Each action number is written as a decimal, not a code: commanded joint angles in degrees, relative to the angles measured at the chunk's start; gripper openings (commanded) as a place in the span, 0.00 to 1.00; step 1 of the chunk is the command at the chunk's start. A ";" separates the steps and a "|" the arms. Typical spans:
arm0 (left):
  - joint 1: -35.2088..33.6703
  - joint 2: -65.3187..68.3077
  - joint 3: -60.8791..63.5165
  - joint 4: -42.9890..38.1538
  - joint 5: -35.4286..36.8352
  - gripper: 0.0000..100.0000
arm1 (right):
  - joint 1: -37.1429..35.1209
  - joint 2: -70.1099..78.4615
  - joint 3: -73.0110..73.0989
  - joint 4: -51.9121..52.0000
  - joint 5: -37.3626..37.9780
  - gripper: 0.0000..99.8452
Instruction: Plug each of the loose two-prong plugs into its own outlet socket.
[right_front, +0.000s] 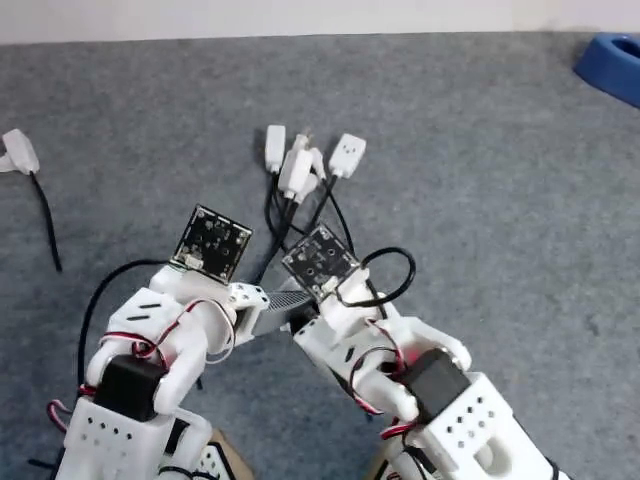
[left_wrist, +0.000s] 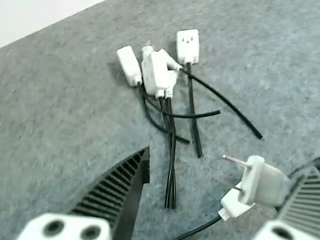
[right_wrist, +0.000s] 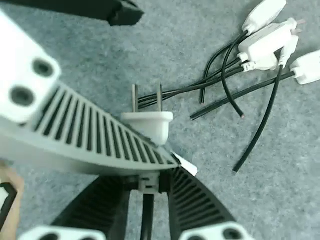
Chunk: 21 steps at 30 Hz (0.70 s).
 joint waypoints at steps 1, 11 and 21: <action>0.40 0.22 0.13 -0.97 -0.70 0.41 | -1.54 -2.68 -5.14 1.45 -0.79 0.01; -3.91 -0.04 -0.13 -1.23 -0.79 0.41 | -1.19 -2.68 -7.78 5.14 -0.09 0.01; -5.93 0.13 -0.04 -2.64 -0.70 0.41 | 1.71 -2.59 -6.81 4.88 1.23 0.01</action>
